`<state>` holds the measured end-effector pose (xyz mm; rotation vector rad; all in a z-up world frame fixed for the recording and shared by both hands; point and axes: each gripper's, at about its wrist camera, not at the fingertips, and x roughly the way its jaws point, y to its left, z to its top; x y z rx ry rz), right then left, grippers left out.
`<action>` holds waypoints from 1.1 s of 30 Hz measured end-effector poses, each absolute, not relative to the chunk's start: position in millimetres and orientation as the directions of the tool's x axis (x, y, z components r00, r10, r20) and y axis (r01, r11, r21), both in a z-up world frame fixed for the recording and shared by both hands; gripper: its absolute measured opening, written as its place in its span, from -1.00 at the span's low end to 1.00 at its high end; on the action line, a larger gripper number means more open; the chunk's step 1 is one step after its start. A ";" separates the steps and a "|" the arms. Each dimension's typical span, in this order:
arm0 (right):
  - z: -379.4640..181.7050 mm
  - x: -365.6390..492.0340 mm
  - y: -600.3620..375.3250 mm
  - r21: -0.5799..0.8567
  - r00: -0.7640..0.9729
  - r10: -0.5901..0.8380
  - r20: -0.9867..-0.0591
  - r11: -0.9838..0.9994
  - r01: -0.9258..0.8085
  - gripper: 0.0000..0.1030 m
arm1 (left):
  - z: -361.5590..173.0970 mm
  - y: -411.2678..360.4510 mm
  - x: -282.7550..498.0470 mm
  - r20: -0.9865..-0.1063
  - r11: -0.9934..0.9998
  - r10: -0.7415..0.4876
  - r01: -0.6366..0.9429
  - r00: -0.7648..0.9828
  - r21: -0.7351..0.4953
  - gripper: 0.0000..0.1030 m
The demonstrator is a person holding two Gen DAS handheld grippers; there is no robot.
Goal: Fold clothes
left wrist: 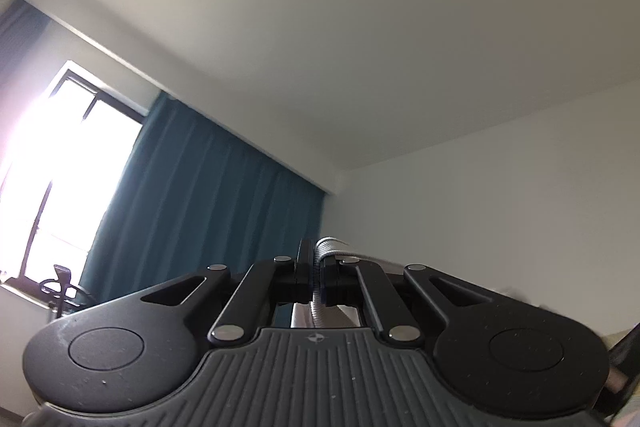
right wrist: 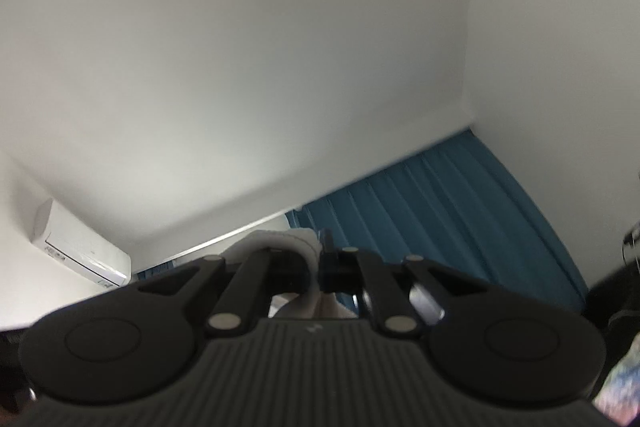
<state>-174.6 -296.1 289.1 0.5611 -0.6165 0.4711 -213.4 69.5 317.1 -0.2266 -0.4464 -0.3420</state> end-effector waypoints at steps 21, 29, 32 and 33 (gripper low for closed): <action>142.1 105.0 -277.6 0.453 0.963 0.055 0.263 0.874 -0.174 -0.90 | 164.3 45.1 133.3 -0.041 0.967 -0.145 0.132 0.989 -0.219 -0.93; 41.3 318.0 -254.2 0.352 0.998 0.057 0.012 0.934 -0.058 -0.90 | 45.9 26.8 313.2 -0.256 0.981 -0.081 0.031 0.963 -0.192 -0.93; -17.1 385.9 -244.0 0.295 0.991 0.062 -0.121 0.955 -0.024 -0.90 | -12.7 24.3 365.8 -0.359 0.983 -0.067 0.000 0.931 -0.183 -0.93; -36.5 402.6 -240.6 0.279 0.984 0.060 -0.165 0.960 -0.012 -0.90 | -30.1 25.0 381.0 -0.390 0.985 -0.063 -0.006 0.919 -0.174 -0.93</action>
